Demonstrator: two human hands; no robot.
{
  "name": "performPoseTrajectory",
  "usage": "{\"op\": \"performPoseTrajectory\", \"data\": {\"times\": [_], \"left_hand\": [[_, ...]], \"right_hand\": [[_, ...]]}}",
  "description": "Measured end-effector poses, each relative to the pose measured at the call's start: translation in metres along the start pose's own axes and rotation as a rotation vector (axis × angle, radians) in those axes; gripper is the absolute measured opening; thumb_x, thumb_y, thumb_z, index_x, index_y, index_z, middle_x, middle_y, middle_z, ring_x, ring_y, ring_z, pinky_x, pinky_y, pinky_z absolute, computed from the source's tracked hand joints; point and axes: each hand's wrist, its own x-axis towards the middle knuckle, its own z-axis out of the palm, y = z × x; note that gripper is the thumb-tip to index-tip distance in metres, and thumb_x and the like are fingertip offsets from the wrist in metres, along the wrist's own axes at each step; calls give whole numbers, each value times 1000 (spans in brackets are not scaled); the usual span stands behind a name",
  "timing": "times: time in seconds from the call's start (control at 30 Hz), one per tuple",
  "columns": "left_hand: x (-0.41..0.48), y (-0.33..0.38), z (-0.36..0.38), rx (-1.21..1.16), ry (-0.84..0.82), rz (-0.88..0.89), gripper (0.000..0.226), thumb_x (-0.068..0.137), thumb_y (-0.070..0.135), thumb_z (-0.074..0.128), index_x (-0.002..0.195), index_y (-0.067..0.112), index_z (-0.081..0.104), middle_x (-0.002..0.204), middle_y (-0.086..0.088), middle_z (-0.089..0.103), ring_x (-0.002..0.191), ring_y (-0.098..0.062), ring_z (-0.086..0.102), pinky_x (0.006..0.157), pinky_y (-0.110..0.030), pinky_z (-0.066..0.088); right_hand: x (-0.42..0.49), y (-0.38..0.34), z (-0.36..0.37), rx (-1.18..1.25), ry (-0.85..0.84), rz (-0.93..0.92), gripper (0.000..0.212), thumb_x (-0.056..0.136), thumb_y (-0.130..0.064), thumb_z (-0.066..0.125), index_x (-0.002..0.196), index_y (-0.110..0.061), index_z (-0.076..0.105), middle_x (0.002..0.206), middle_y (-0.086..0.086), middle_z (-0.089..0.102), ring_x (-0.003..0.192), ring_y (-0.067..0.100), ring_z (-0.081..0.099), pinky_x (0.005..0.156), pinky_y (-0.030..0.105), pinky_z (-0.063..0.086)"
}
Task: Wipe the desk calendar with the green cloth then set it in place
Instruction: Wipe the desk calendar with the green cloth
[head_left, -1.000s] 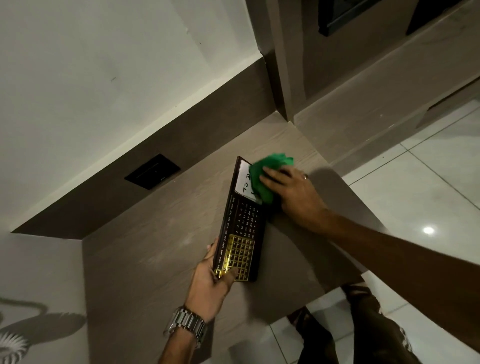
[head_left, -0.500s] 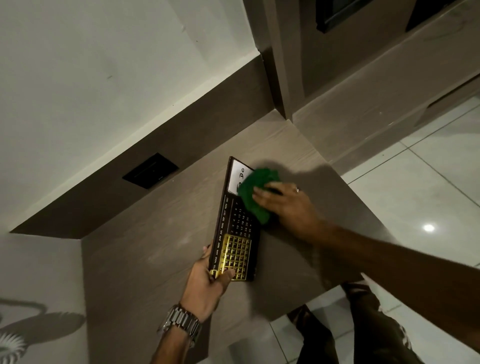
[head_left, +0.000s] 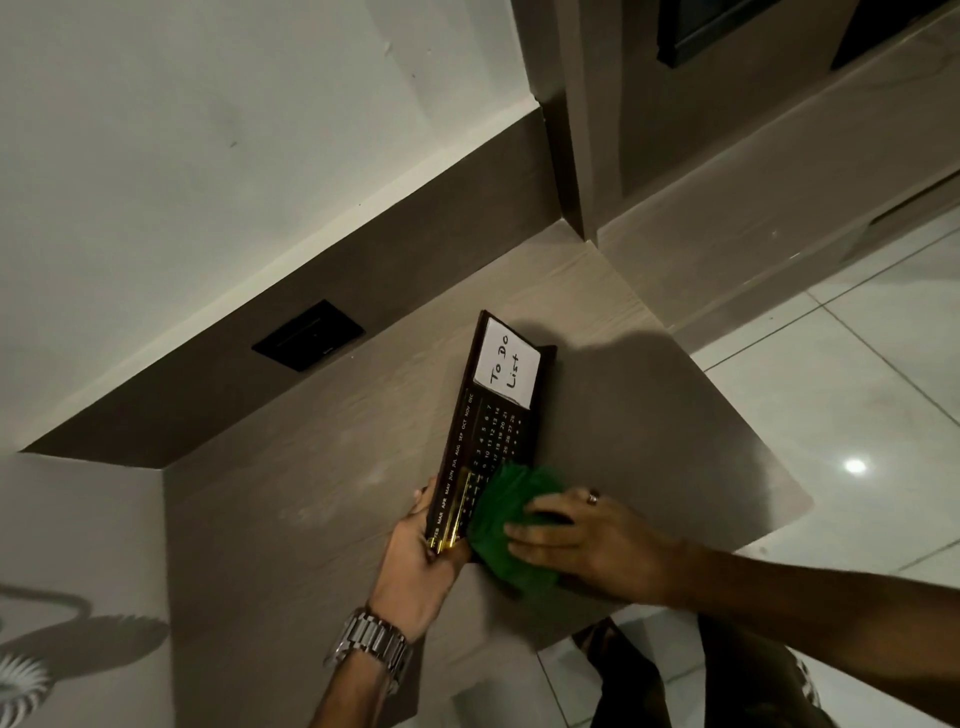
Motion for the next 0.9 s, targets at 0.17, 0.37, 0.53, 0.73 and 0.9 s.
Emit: {"op": "performPoseTrajectory", "data": {"times": [0.17, 0.37, 0.53, 0.73, 0.9], "left_hand": [[1, -3, -1, 40, 5, -11, 32, 91, 12, 64, 122, 19, 58, 127, -40, 52, 112, -71, 41, 91, -78, 35], [3, -6, 0, 122, 50, 92, 39, 91, 11, 64, 130, 13, 58, 137, -9, 57, 128, -35, 52, 107, -60, 41], [4, -8, 0, 106, 40, 35, 38, 90, 12, 66, 127, 6, 58, 135, -28, 54, 125, -56, 44, 101, -72, 37], [4, -5, 1, 24, 8, 27, 26, 90, 8, 65, 114, 18, 63, 123, -36, 57, 111, -68, 44, 90, -79, 36], [-1, 0, 0, 20, 12, 13, 29, 91, 9, 63, 101, 37, 60, 126, -39, 55, 114, -69, 41, 94, -79, 32]], "right_hand": [[30, 56, -49, 127, 391, 433, 50, 86, -3, 56, 135, -17, 54, 130, 7, 58, 113, 30, 55, 93, 44, 48], [36, 91, -71, 22, 425, 528, 63, 77, 7, 62, 136, -12, 53, 138, 4, 54, 123, 30, 51, 106, 36, 38], [9, 41, -31, -37, 75, 99, 39, 78, -6, 75, 115, -17, 72, 128, 0, 64, 122, 32, 55, 98, 47, 45], [22, 57, -36, -135, -35, 66, 47, 63, -12, 87, 107, -23, 74, 121, -1, 68, 114, 32, 60, 93, 39, 41], [47, 126, -73, -189, 26, 454, 48, 74, -4, 74, 120, -18, 67, 129, 4, 63, 119, 38, 51, 89, 50, 45]]}}
